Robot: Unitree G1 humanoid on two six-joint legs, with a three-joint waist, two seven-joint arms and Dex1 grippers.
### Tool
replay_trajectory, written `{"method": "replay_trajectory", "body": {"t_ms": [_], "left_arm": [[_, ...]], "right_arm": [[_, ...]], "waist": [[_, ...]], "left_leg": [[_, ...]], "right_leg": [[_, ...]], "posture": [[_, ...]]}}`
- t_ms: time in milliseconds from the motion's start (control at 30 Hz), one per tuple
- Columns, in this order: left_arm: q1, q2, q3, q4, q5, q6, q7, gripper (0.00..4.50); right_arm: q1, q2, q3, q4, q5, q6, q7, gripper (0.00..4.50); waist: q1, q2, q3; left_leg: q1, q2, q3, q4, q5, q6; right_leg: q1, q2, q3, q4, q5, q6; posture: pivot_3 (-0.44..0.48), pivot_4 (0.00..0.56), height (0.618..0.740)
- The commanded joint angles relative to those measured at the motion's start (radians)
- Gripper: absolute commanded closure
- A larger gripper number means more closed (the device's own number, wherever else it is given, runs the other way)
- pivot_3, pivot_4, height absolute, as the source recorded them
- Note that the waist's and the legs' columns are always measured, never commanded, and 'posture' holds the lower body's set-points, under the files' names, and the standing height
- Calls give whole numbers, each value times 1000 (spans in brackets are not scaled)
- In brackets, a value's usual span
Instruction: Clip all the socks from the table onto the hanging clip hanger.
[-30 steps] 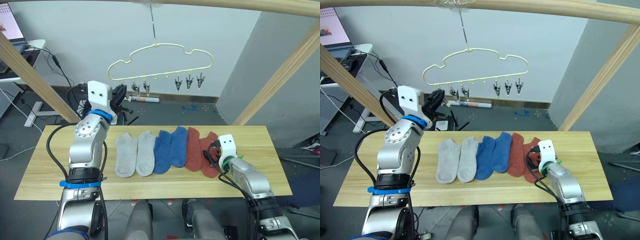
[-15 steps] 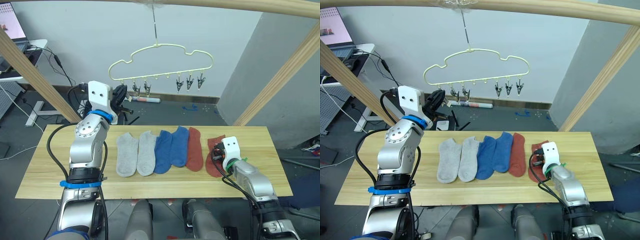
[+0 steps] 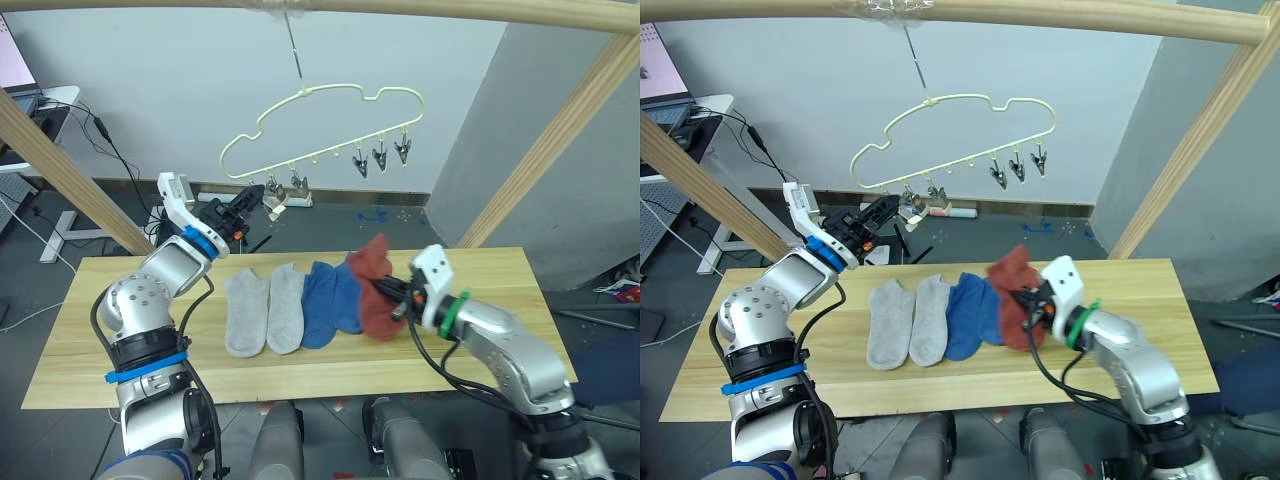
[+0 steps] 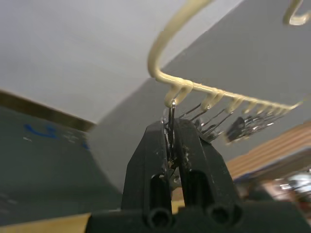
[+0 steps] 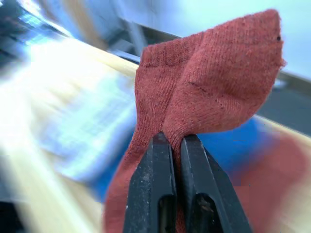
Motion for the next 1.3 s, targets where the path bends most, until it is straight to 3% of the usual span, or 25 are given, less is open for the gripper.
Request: {"method": "replay_trajectory", "body": {"t_ms": [33, 333, 667, 967, 1300], "left_arm": [[-7, 12, 50, 24, -121, 93, 67, 4500], [40, 12, 15, -79, -261, 143, 109, 4500], [68, 31, -10, -99, -318, 124, 140, 4500], [83, 62, -58, -123, -285, 70, 83, 4500], [111, 88, -71, -138, -290, 45, 57, 1303]], "right_arm": [[-72, 63, 27, -18, 45, 68, -34, 4443], [-225, 204, 1, 65, 97, 141, -91, 4443], [-281, 239, -7, 121, 108, 150, -101, 4443], [-298, 240, -19, 133, 121, 146, -110, 4443], [-295, 247, -8, 136, 117, 138, -122, 4500]], "waist": [[3, 0, 0], [24, 0, 0], [27, 0, 0], [27, 1, 0], [32, 1, 1]], "left_leg": [[0, 0, 0, 0, 0, 0], [-4, 0, -1, 0, 0, 0], [-6, -1, -3, 0, 0, 0], [-7, -1, -5, 0, 0, 0], [-13, -1, -19, 0, 0, -1]], "right_leg": [[0, 0, 0, 0, 0, 0], [-3, -1, -2, -2, 0, 0], [-3, -1, -4, -2, 0, 0], [-3, -1, -6, -3, 0, 0], [-4, -2, -19, -3, -2, -3]], "posture": [[188, 270, 740], [209, 270, 740], [218, 272, 740], [218, 270, 740], [222, 270, 740]]}}
